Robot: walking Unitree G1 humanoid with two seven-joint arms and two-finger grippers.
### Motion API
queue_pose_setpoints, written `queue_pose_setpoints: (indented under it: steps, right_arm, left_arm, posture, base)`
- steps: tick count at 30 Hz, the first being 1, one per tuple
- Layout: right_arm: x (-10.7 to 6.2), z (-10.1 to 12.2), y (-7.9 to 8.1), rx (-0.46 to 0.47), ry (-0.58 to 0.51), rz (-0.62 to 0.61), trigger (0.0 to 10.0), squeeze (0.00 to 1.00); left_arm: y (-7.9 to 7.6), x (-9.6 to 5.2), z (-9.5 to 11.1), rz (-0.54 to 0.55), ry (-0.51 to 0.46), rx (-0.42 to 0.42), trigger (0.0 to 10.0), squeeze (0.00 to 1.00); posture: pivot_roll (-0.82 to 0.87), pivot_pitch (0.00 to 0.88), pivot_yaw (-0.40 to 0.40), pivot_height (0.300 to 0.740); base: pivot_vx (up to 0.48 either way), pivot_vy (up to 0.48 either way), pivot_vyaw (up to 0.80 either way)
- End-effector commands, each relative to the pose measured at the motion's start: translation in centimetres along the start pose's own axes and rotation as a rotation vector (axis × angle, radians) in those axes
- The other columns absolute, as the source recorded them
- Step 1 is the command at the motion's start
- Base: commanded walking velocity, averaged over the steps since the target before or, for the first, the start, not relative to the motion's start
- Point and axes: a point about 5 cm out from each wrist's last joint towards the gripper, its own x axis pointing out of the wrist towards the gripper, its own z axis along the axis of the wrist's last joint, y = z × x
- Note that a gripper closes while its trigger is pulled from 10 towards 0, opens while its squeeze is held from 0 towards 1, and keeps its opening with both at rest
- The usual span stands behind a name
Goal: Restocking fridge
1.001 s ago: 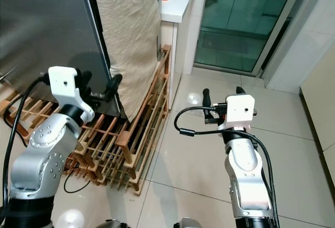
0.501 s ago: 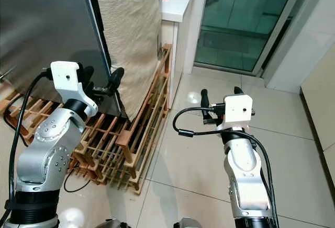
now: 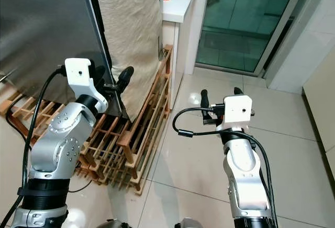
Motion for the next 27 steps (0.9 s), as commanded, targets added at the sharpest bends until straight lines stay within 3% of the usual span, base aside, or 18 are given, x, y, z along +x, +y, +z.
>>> queue_pose_setpoints:
  steps: [1, 9, 21, 24, 27]
  right_arm:
    - [-0.1, -0.1, -0.2, -0.006, -0.007, -0.014, 10.0, 0.0]
    - [0.1, -0.1, -0.2, -0.01, -0.01, -0.017, 10.0, 0.0]
    - [0.1, -0.2, -0.2, -0.012, -0.013, -0.023, 10.0, 0.0]
    - [0.2, -0.2, -0.2, -0.011, -0.013, -0.022, 10.0, 0.0]
    - [0.3, -0.1, -0.1, -0.01, -0.016, -0.02, 10.0, 0.0]
  left_arm:
    - [-0.4, 0.6, 0.7, -0.019, -0.027, -0.005, 10.0, 0.0]
    - [-1.2, 1.9, 1.0, -0.034, -0.046, -0.037, 10.0, 0.0]
    - [-1.9, 3.3, 0.4, -0.059, -0.035, -0.017, 10.0, 0.0]
    - [-2.7, 4.1, -0.1, -0.102, -0.016, -0.015, 10.0, 0.0]
    - [-5.9, 5.5, 0.0, -0.263, -0.009, -0.044, 10.0, 0.0]
  posture:
    - [-0.16, 0.0, 0.044, 0.716]
    - [-0.16, 0.0, 0.049, 0.716]
    - [-0.17, 0.0, 0.051, 0.716]
    - [-0.17, 0.0, 0.046, 0.716]
    - [-0.19, 0.0, 0.041, 0.716]
  base:
    - [0.0, 0.0, 0.0]
    - [0.0, 0.0, 0.0]
    - [0.0, 0.0, 0.0]
    - [0.0, 0.0, 0.0]
    - [0.0, 0.0, 0.0]
